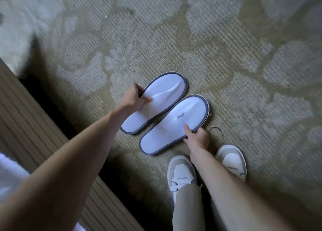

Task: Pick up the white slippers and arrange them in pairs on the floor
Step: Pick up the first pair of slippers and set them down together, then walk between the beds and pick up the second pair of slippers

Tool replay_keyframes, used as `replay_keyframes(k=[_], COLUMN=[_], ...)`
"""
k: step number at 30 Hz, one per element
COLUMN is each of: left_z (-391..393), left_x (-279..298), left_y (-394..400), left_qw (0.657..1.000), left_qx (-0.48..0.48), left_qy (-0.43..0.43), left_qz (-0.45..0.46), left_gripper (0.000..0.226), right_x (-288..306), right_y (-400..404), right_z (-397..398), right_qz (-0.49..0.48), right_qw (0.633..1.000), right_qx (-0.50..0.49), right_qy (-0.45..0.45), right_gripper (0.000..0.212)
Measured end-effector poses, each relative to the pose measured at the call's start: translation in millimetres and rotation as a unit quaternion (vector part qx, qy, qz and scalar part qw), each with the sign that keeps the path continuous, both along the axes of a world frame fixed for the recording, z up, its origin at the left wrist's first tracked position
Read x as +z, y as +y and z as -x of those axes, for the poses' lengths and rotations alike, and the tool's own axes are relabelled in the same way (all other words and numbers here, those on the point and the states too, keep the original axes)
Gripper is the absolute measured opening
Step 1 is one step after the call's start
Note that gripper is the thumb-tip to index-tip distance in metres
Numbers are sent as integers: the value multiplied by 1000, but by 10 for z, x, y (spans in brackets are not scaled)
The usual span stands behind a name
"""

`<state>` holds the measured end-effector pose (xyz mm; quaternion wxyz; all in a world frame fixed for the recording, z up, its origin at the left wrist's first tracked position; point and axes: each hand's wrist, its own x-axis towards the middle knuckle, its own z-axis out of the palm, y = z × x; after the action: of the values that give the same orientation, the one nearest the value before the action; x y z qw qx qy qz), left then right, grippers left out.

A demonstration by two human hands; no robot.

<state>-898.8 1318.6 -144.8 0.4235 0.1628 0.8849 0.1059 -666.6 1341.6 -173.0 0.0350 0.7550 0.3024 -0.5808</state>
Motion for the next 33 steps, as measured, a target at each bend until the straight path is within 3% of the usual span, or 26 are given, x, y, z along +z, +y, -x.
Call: replay_keyframes(k=[7,10,13,15,18,20,22,24,26,30,33], left_z=[-107,-194,-212,-228,-341,-515,-743,-997,-1200,-1666,-2013], left_x=[-50,-11,117,238,655,1152,1776,2559,3569,5393,6278], left_y=[-54,-86,-55,-68,-119,-144,-122,-70,-70,-59,-85], left_qw=[997,988,984,991,998,984,973,972,965,955,948], left_qx=[0,-31,-25,-13,1,20,45,89,144,171,183], left_qy=[71,151,176,132,-32,-150,-209,-211,-217,-240,-242], left_qz=[-1,17,24,24,62,92,85,49,14,-43,-92], left_gripper=[43,54,59,54,46,46,36,21,18,22,17], right_x=[-7,110,215,327,714,1210,1726,2404,3470,5497,6287], right_y=[25,116,201,235,293,305,300,375,503,816,961], right_z=[71,76,60,24,-87,-215,-394,-583,-729,-1006,-1254], right_qz=[-16,-2,23,24,24,46,81,97,82,4,-31], right_qw=[995,973,941,928,931,930,934,947,954,966,961], right_qx=[83,206,305,335,329,334,330,301,287,257,272], right_qy=[-47,-103,-147,-162,-157,-145,-109,-58,-24,-3,28], right_gripper=[49,54,70,76,73,75,80,85,84,49,45])
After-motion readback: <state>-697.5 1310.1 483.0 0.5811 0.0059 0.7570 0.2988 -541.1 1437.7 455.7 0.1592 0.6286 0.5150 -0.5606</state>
